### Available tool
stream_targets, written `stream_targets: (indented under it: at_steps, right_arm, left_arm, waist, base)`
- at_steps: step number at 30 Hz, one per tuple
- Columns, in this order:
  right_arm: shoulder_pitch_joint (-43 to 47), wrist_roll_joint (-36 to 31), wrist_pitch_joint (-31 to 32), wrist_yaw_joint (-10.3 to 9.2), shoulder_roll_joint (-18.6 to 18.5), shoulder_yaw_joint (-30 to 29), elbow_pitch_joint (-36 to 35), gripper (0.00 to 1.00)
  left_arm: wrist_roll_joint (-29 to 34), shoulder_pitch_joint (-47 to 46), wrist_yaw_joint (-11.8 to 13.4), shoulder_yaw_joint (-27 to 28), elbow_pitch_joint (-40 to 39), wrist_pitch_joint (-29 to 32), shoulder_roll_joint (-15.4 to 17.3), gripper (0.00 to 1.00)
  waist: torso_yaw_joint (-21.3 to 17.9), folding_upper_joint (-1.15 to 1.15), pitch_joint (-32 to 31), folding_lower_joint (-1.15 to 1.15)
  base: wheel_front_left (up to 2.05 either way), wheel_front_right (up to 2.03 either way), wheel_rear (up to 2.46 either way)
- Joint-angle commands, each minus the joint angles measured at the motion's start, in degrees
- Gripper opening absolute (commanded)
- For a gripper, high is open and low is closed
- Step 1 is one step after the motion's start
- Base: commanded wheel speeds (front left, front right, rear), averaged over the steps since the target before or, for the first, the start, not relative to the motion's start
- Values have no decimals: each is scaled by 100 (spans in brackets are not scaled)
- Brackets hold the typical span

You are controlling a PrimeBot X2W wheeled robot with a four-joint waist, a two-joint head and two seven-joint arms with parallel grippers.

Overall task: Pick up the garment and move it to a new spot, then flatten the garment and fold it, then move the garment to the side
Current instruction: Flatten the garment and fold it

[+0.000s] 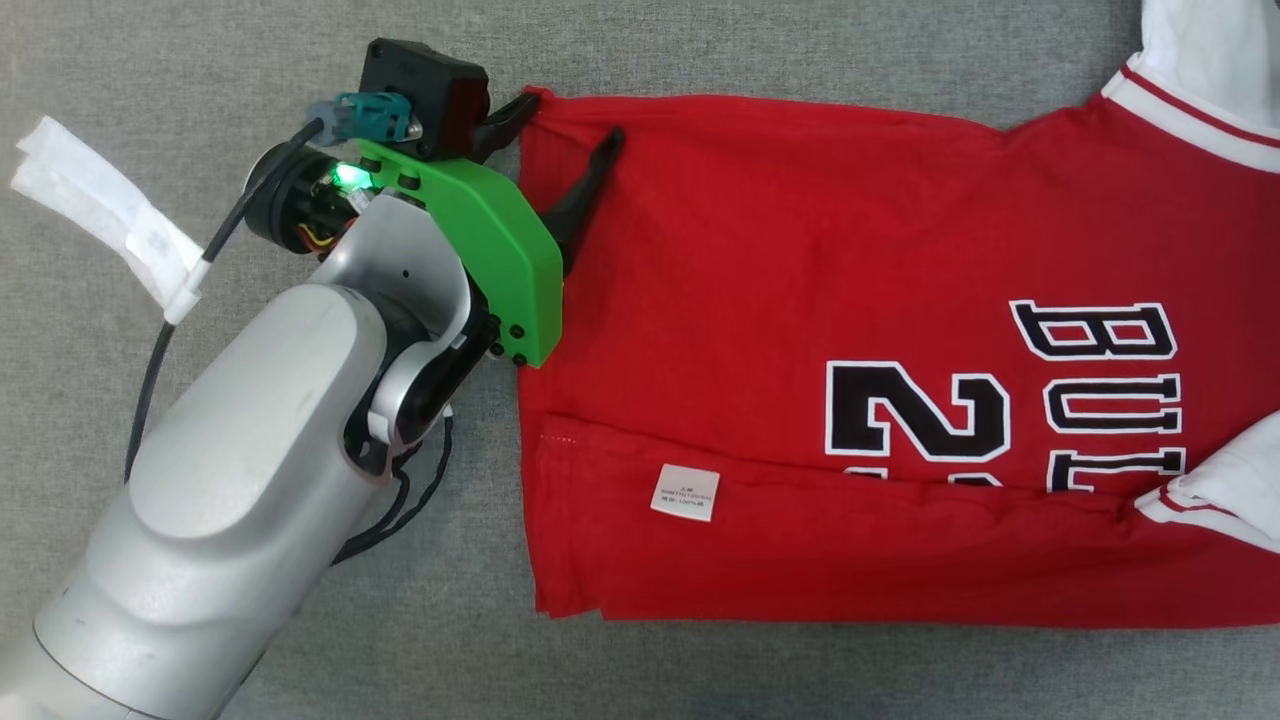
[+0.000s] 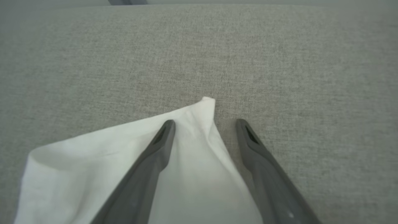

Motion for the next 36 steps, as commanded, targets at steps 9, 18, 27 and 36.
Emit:
stream_targets:
  at_steps: [9,18,27,36]
  right_arm:
    - [147,837,-579,17,172,389,335,0]
    - [887,1858,-1764,3,-326,292,-523,0]
    - [3147,2408,-2849,3,-798,-19,-1739,0]
    - [5130,2323,-3214,4,-360,-208,-2278,0]
  left_arm:
    - [-217,175,-281,-196,520,41,-97,0]
    - [-143,585,-183,45,39,-587,193,0]
    - [-166,1947,358,160,-1151,-932,798,0]
    - [-328,3253,873,130,-1765,-1117,1131,0]
  waist:
    - [-151,0,-116,0]
    - [-489,0,-897,0]
    - [-872,0,-2005,0]
    - [-1104,0,-2383,0]
  base:
    - [0,0,0]
    - [0,0,0]
    - [0,0,0]
    - [0,0,0]
